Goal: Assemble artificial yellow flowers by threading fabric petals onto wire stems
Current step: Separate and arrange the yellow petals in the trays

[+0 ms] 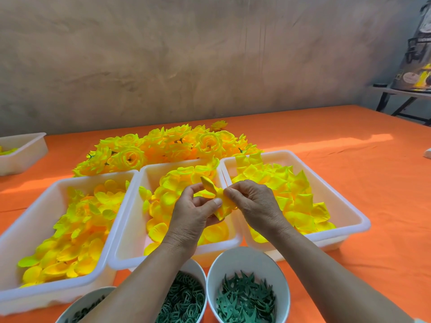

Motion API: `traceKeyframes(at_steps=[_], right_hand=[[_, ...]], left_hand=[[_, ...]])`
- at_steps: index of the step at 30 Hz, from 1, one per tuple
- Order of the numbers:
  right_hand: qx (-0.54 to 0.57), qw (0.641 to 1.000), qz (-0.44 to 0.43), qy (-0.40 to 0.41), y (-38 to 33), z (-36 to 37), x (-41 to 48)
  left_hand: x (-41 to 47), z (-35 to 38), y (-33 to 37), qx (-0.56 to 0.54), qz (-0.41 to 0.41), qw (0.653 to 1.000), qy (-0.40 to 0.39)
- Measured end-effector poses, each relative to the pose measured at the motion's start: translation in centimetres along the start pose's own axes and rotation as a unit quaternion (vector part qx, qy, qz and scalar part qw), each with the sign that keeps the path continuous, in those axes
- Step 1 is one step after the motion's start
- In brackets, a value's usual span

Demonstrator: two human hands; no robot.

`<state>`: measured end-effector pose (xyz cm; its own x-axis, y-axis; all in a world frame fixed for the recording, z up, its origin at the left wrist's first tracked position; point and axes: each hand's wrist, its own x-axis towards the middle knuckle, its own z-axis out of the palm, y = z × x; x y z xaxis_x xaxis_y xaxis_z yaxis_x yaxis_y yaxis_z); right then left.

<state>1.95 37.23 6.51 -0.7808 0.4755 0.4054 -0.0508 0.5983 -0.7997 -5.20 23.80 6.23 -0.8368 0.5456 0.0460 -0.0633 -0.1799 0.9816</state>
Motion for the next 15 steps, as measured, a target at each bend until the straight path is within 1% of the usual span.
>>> traceKeyframes(at_steps=[2, 6, 8, 12, 13, 15], right_hand=[[0.019, 1.000, 0.010, 0.018, 0.11, -0.02, 0.09], [0.095, 0.992, 0.056, 0.067, 0.16, -0.25, 0.44], [0.111, 0.990, 0.047, 0.069, 0.05, -0.29, 0.39], [0.099, 0.994, 0.009, 0.036, -0.23, 0.03, 0.02], [0.105, 0.994, 0.004, 0.041, -0.22, -0.01, 0.01], [0.126, 0.988, 0.009, 0.090, -0.11, -0.32, 0.18]], left_hand=[[0.10, -0.09, -0.20, 0.005, -0.002, 1.000, -0.001], [0.55, -0.22, -0.50, 0.021, -0.005, 1.000, 0.016], [0.58, -0.14, -0.38, 0.029, -0.009, 0.999, 0.021], [0.50, 0.00, -0.37, 0.048, -0.012, 0.998, 0.027], [0.53, 0.01, -0.43, 0.054, -0.009, 0.998, 0.035], [0.58, 0.01, -0.50, 0.067, -0.004, 0.996, 0.058]])
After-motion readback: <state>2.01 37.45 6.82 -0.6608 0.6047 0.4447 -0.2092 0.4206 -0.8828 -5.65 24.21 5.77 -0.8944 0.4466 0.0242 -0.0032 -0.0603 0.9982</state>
